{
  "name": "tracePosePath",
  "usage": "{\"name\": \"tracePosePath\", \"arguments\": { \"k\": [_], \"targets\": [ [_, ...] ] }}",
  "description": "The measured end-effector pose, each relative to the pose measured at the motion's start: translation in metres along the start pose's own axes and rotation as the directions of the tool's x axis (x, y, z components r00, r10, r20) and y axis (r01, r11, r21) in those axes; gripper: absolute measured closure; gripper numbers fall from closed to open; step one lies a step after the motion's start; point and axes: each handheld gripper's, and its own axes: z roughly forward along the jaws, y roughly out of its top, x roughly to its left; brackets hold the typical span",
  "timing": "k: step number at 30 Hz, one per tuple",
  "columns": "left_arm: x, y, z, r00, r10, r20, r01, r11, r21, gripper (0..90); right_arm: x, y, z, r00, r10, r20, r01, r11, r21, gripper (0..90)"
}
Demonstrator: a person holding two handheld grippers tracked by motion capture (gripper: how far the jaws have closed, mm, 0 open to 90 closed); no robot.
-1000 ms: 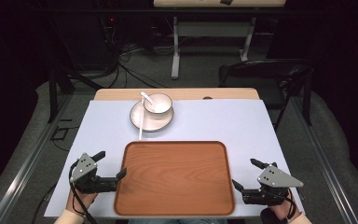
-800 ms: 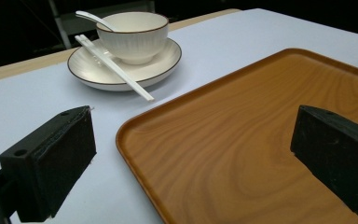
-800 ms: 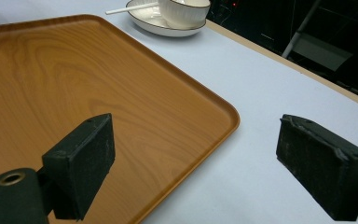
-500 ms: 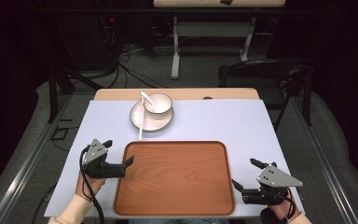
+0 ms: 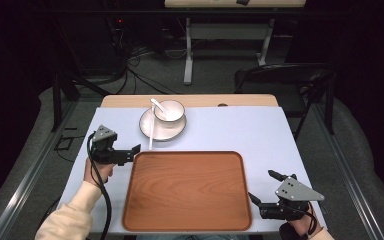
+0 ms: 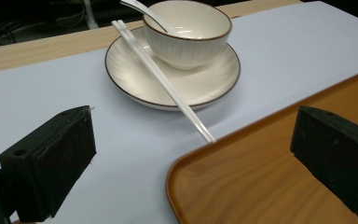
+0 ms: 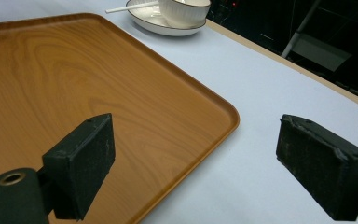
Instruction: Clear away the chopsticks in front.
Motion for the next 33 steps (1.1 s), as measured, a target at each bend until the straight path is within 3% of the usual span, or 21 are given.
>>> {"name": "tracePosePath", "arguments": {
  "k": [9,13,17,23,28,29,33],
  "targets": [
    [0.021,0.032,0.031,0.9957,-0.092,0.006,0.092,0.9949,0.043,0.0,0.0,0.0,0.0,1.0,0.0,-0.001,0.0,1.0,0.001,11.0],
    [0.029,0.041,0.047,0.991,-0.134,0.003,0.133,0.9878,0.081,0.0,0.001,0.001,0.001,1.0,-0.004,-0.002,0.004,1.0,0.003,11.1],
    [0.036,0.05,0.061,0.9894,-0.143,-0.024,0.145,0.9801,0.136,0.1,0.0,0.0,0.001,1.0,-0.003,-0.004,0.003,1.0,0.001,11.1],
    [0.047,0.062,0.078,0.9813,-0.181,-0.065,0.191,0.9609,0.2,2.7,-0.001,0.0,0.0,1.0,-0.001,-0.007,0.001,1.0,-0.002,11.1],
    [0.051,0.072,0.093,0.9809,-0.176,-0.082,0.192,0.947,0.258,11.3,-0.001,0.0,0.001,1.0,-0.003,-0.008,0.003,1.0,-0.002,11.2],
    [0.051,0.076,0.1,0.9797,-0.179,-0.091,0.197,0.9393,0.281,14.1,-0.001,0.0,0.001,1.0,-0.003,-0.008,0.003,1.0,-0.001,11.2],
    [0.05,0.08,0.112,0.9824,-0.163,-0.091,0.184,0.9316,0.313,20.0,-0.001,0.0,0.0,1.0,-0.002,-0.009,0.002,1.0,0.001,11.2]
  ]
}}
